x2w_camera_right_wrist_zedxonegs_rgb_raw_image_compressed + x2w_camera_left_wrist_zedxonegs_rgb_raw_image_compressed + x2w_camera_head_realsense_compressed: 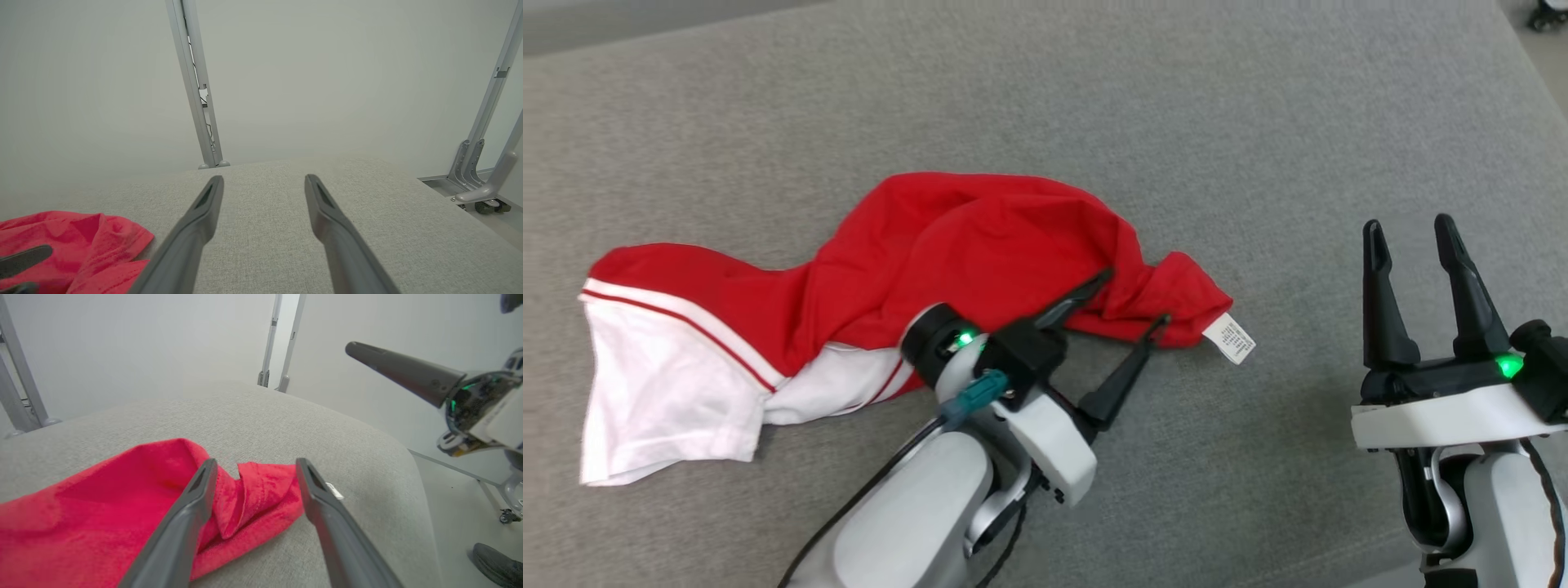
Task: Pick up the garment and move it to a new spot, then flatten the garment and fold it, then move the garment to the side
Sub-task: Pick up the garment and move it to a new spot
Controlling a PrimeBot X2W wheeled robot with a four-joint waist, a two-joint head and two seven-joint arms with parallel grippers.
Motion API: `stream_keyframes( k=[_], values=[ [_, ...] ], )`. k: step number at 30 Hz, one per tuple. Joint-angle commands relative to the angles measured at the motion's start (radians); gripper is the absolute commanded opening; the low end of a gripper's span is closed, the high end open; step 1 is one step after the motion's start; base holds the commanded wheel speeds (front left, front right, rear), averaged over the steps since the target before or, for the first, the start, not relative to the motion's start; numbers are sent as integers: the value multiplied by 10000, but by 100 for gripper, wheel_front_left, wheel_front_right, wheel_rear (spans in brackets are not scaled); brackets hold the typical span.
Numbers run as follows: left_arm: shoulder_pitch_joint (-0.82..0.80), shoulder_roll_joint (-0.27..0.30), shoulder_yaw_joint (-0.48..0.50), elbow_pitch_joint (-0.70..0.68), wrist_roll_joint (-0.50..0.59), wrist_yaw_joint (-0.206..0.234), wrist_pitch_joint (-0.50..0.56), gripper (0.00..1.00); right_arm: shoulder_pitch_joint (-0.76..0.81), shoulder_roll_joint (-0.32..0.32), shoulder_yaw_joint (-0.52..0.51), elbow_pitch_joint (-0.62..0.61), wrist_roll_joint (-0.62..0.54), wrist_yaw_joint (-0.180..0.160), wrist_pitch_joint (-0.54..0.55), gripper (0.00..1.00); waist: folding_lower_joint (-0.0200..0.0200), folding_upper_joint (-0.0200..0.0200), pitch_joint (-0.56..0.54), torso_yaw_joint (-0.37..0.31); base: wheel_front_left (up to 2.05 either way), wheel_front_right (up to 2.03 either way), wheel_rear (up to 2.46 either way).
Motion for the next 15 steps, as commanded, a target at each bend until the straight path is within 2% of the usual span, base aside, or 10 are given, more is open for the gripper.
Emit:
stream_keyframes(
  k=[1, 8, 15],
  values=[
    [140, 140, 256, -9, -94, 224, -235, 100, 109, -45, -39, 37, -110, 2, -2, 100, 0, 0, -415, 395, 0, 0, 0],
    [793, 645, 1814, -168, -610, 1303, -935, 100, 394, -49, -145, 247, -425, 2, -2, 100, 0, 0, -1038, 1111, 0, 0, 0],
    [1414, 1283, 3244, -377, -943, 1862, -1080, 100, 570, -44, -227, 394, -637, 2, -2, 100, 0, 0, -1425, 1610, 0, 0, 0]
  ],
)
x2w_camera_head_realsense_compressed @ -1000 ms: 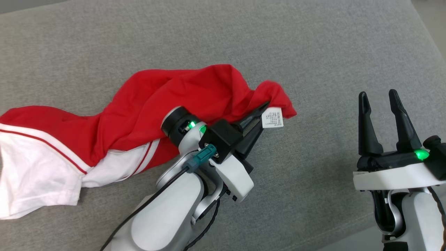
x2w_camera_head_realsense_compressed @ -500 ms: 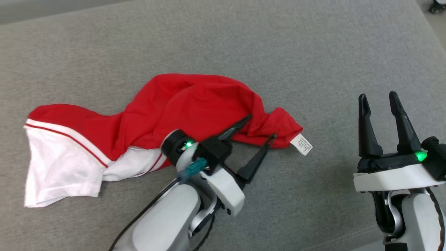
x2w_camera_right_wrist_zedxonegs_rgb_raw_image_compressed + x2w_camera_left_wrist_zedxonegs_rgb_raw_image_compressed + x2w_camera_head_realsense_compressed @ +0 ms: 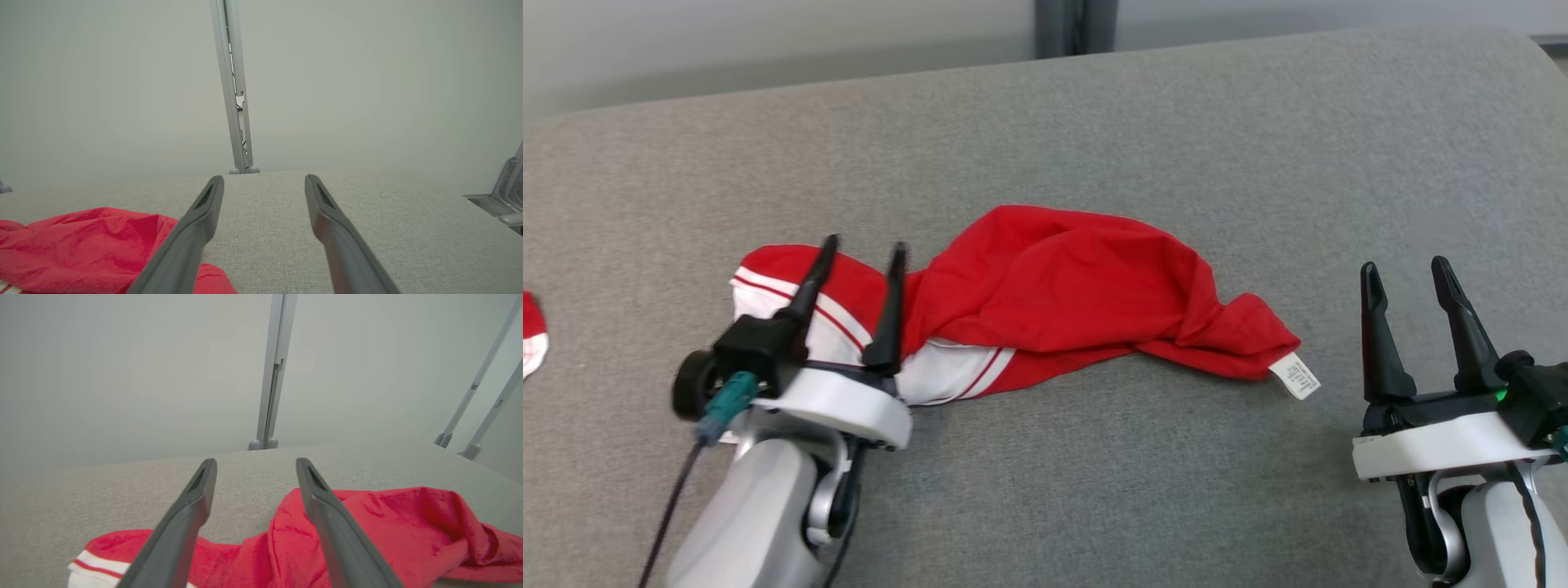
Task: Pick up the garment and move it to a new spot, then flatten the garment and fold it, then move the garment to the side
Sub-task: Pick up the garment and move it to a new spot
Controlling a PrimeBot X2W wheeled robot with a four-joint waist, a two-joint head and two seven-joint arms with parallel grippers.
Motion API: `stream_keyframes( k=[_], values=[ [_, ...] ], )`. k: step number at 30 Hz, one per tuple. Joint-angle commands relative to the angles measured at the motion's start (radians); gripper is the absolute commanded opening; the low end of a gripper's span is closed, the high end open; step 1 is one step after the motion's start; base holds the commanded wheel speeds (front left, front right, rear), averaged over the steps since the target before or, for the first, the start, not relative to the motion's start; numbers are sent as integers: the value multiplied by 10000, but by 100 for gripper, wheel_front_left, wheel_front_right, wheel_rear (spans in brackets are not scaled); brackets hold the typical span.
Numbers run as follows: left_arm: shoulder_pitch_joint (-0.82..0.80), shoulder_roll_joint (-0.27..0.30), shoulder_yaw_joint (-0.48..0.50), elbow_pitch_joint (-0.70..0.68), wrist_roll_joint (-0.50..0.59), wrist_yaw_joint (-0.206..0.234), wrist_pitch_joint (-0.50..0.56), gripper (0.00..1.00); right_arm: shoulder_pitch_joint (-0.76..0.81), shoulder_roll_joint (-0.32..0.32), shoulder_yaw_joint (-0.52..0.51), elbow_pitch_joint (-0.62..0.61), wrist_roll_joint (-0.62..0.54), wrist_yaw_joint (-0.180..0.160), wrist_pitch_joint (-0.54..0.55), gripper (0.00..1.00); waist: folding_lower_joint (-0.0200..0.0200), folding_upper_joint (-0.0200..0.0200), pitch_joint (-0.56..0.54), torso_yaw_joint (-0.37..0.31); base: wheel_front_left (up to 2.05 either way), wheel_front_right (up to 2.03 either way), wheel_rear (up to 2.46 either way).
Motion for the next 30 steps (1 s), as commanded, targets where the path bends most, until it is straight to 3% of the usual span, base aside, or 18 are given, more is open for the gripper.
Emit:
stream_keyframes(
  k=[1, 5, 14, 19, 30],
  values=[
    [111, 51, 81, -41, -24, 47, -48, 100, 63, -51, -22, 11, -57, 2, -2, 100, 0, 0, -178, 190, 0, 0, 0],
    [599, 363, 806, -328, 53, 124, -55, 100, 172, -51, -36, 152, -174, 2, -2, 100, 0, 0, -386, 431, 0, 0, 0],
    [1843, 735, 1999, -795, 222, -243, -57, 100, 397, -51, 19, 473, -361, 2, -2, 100, 0, 0, -868, 688, 0, 0, 0],
    [2530, 663, 2150, -887, 347, -414, -58, 100, 541, -50, 63, 650, -416, 2, -2, 100, 0, 0, -1185, 678, 0, 0, 0],
    [3489, 546, 2075, -1029, 622, -311, -59, 100, 1048, -49, 118, 921, -472, 2, -2, 100, 0, 0, -1826, 648, 0, 0, 0]
  ],
)
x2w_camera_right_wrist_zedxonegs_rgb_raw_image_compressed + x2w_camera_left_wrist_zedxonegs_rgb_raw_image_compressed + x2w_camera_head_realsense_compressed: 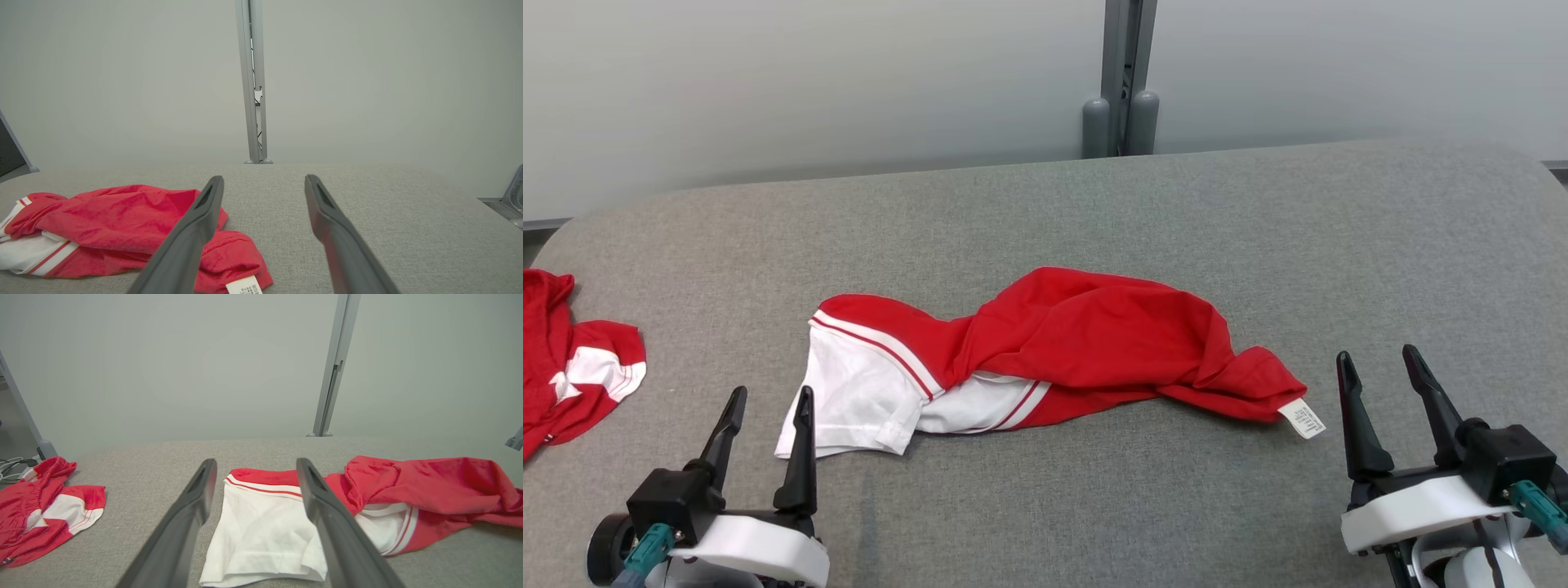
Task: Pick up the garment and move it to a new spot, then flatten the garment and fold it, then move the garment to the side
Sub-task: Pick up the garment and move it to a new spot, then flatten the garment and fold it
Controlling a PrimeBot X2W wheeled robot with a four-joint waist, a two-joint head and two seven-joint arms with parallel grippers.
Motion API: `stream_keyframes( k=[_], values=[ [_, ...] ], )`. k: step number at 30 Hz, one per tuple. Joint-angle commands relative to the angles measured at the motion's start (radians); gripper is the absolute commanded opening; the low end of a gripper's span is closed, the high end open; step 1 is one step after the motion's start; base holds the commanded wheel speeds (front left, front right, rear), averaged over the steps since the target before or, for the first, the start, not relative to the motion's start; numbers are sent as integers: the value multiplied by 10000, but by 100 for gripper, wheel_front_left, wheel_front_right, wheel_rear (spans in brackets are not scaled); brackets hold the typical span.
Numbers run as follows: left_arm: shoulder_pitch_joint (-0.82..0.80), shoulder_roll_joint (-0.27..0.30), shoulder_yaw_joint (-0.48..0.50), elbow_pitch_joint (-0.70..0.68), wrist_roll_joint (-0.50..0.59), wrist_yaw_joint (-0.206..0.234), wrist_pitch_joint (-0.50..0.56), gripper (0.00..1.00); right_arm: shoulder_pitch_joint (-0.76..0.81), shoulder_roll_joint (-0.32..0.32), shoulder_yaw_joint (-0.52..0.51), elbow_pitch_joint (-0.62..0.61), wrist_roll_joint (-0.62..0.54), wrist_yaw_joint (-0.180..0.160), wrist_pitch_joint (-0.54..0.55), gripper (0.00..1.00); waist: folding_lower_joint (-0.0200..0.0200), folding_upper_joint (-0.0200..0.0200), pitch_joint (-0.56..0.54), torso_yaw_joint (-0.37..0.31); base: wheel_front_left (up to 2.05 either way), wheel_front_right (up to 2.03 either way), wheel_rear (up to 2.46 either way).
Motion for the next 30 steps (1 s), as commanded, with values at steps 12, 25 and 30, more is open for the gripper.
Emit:
stream_keyframes(
  k=[12, 25, 30],
  values=[
    [395, 43, 14, -174, 64, 251, -44, 100, 150, -50, 3, 254, 18, 2, -1, 100, 0, 0, -156, -20, 0, 0, 0],
    [349, 89, -29, -249, -34, 393, 44, 100, 22, -58, 17, 315, 46, 2, -1, 100, 0, 0, -96, 10, 0, 0, 0],
    [199, 88, -70, -309, -37, 449, 105, 100, -107, -85, 54, 346, 235, 2, -1, 100, 0, 0, 58, 68, 0, 0, 0]
  ],
)
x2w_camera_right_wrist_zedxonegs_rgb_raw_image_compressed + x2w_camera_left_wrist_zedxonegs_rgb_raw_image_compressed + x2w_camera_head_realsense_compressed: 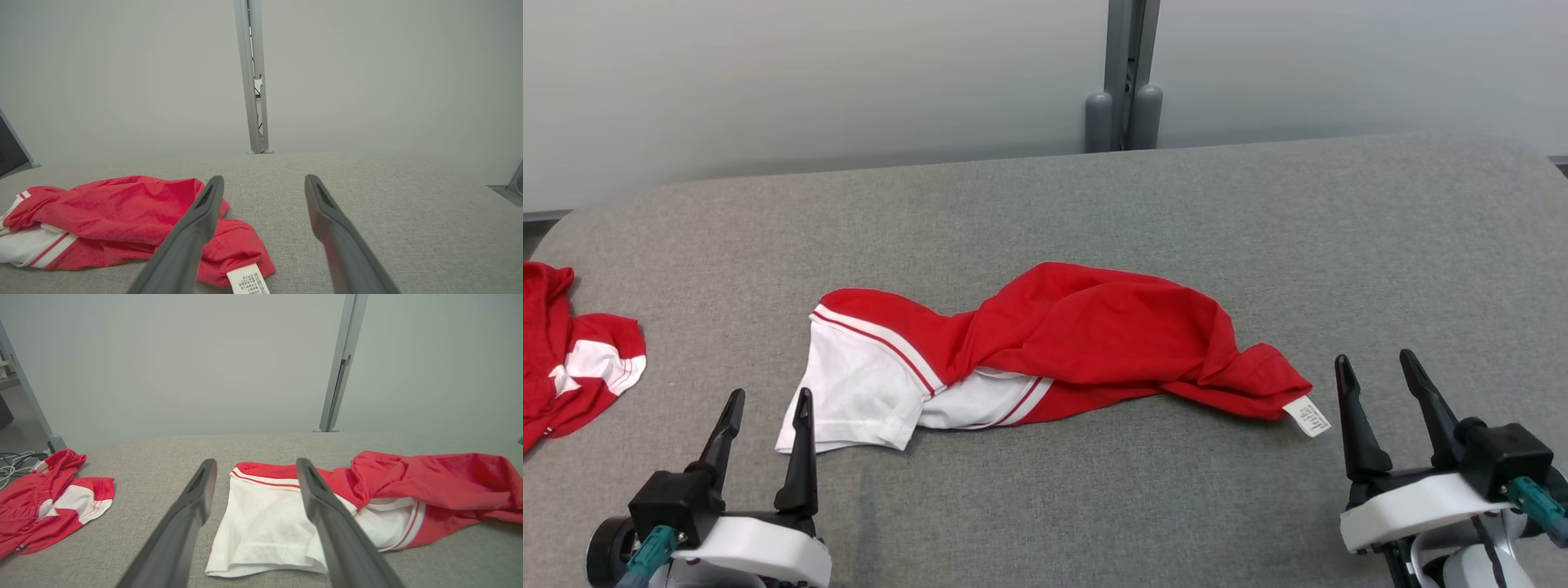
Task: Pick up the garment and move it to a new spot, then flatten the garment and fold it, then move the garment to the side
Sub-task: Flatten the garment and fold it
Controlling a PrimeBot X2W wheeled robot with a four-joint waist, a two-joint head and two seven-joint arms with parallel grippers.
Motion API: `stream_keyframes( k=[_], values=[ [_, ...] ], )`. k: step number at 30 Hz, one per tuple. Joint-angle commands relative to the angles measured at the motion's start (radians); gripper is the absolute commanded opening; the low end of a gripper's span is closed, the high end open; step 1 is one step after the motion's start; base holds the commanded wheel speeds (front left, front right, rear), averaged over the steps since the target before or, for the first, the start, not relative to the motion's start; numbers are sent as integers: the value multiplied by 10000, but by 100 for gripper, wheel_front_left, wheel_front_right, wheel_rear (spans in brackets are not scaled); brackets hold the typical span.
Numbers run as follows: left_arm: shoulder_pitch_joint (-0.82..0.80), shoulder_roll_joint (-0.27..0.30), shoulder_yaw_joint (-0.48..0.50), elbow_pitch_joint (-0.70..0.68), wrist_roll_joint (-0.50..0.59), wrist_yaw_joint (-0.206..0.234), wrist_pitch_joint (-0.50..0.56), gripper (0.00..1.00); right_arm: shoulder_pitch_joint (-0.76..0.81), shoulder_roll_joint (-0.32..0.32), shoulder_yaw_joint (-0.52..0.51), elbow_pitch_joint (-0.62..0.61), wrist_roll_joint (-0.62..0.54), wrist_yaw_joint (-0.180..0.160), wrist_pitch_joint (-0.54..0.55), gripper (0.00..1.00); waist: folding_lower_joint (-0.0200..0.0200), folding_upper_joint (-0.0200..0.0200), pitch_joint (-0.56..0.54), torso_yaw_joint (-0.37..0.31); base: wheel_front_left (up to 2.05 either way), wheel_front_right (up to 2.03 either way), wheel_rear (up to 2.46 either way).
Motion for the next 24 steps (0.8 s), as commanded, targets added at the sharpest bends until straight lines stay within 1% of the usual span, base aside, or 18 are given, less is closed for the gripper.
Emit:
stream_keyframes(
  k=[1, 5, 7, 10, 14, 19, 23, 24],
  values=[
    [-166, 41, -8, -48, -16, 51, 8, 100, -198, -111, 47, 27, 143, 2, 1, 100, 1, 0, 121, 65, 0, 0, 0],
    [-555, -10, -115, -128, 72, 18, 21, 100, -635, -456, 248, 322, 666, 2, 76, 100, 1, 0, 527, 323, 0, 0, 0],
    [-973, -102, -260, -157, 131, -87, 7, 100, -1364, -883, 492, 736, 1080, 3, 203, 100, 1, 0, 969, 628, 0, 0, 0],
    [-1428, -231, -396, -129, 170, -209, -33, 100, -2284, -1347, 972, 1327, 1729, 3, 458, 100, 1, 0, 1449, 968, 0, 0, 0],
    [-1964, -430, -590, -10, 290, -377, -88, 100, -3639, -2063, 1866, 2377, 2639, 3, 866, 100, 1, 0, 2016, 1436, 0, 0, 0],
    [-2490, -680, -702, 238, 430, -567, -135, 100, -5096, -2678, 3295, 3706, 3528, 3, 1561, 100, 1, 0, 2484, 1948, 0, 0, 0],
    [-2773, -872, -700, 334, 569, -730, -145, 100, -5701, -3078, 4678, 4458, 4248, 2, 2408, 100, 1, 0, 2648, 2198, 0, 0, 0],
    [-2773, -872, -700, 334, 569, -730, -145, 100, -5701, -3078, 4678, 4458, 4248, 2, 2408, 100, 1, 0, 2648, 2198, 0, 0, 0]
  ],
)
